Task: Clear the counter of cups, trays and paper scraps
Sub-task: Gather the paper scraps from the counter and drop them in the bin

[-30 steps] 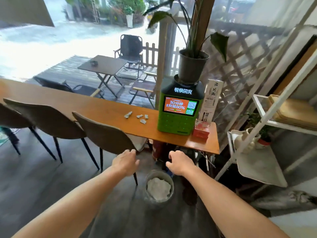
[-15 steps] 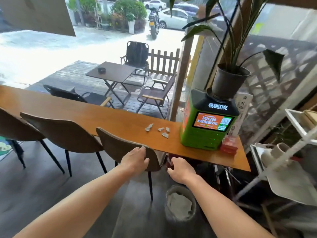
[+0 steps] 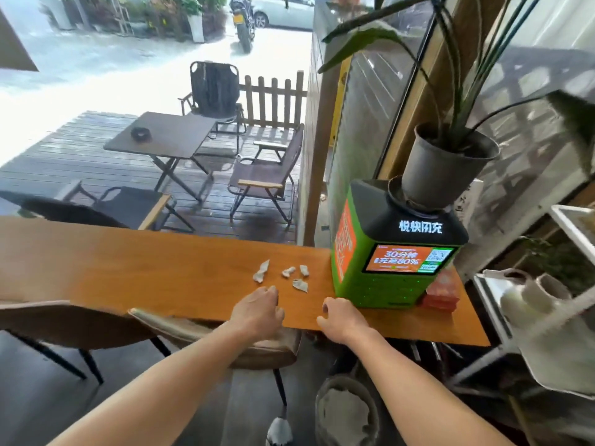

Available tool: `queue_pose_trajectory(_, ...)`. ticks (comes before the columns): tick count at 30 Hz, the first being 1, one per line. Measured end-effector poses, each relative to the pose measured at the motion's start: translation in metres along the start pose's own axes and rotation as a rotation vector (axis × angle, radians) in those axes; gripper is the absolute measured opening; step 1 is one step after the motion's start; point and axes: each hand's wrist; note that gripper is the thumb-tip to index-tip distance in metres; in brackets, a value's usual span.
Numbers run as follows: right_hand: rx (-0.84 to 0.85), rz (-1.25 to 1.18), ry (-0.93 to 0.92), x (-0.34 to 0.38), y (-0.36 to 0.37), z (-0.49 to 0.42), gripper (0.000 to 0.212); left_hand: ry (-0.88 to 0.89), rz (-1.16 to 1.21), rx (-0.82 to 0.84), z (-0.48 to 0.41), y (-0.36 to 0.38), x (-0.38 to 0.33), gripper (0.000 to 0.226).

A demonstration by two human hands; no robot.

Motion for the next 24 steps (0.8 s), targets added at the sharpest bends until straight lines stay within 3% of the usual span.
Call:
queue_pose_trajectory(7,0.041,-0.023,0.028,0.017,-0.009,-0.078,0.037,-0.119,-0.036,0.107,-0.068,-0.008,0.039,0.035)
queue_pose_trajectory(18,0.145,-0.095,0.180,0.032,0.032,-0.154,0.033,-0.107,-0.039,0.263,-0.169,0.013,0.090,0.023)
queue_pose_trajectory(24,0.069,-0.207,0.318,0.036,0.053,-0.195,0.036,-0.090,0.027,0.227,-0.224,0.029,0.103,0.050)
Point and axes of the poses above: each hand's wrist, its own z-axis away from the middle knuckle, its own y-axis out of the palm, x = y × z, and after that the axes turned 5 degrees about z, right-handed
